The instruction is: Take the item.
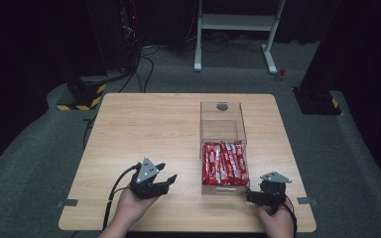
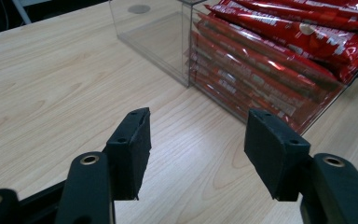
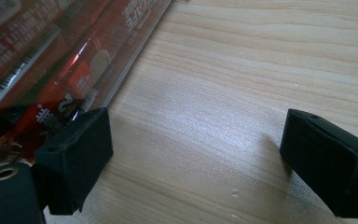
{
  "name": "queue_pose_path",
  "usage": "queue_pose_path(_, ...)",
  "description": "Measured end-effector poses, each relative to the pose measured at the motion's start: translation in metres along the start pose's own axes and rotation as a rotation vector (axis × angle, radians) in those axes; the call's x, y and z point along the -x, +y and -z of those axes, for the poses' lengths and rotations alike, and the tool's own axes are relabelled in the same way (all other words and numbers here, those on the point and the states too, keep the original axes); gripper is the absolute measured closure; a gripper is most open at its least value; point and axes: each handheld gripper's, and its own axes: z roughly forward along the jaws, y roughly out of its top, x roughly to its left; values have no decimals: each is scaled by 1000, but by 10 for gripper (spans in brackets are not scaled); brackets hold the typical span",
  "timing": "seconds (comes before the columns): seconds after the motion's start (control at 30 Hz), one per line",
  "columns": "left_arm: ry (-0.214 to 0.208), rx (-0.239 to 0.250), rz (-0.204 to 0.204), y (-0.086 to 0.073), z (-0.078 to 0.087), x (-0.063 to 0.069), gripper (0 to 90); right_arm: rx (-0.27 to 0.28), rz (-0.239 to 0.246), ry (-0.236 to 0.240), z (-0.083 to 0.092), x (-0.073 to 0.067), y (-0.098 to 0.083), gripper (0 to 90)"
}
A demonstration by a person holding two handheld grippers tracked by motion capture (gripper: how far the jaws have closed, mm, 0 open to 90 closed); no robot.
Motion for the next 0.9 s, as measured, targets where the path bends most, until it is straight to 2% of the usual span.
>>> queue_pose_path(0.87,-70,19,-34,26,-19,25,422,1,1,2,0,0,0,91)
queue_pose_path(0.9,-78,82,58,28,-25,34,423,1,1,2,0,0,0,92)
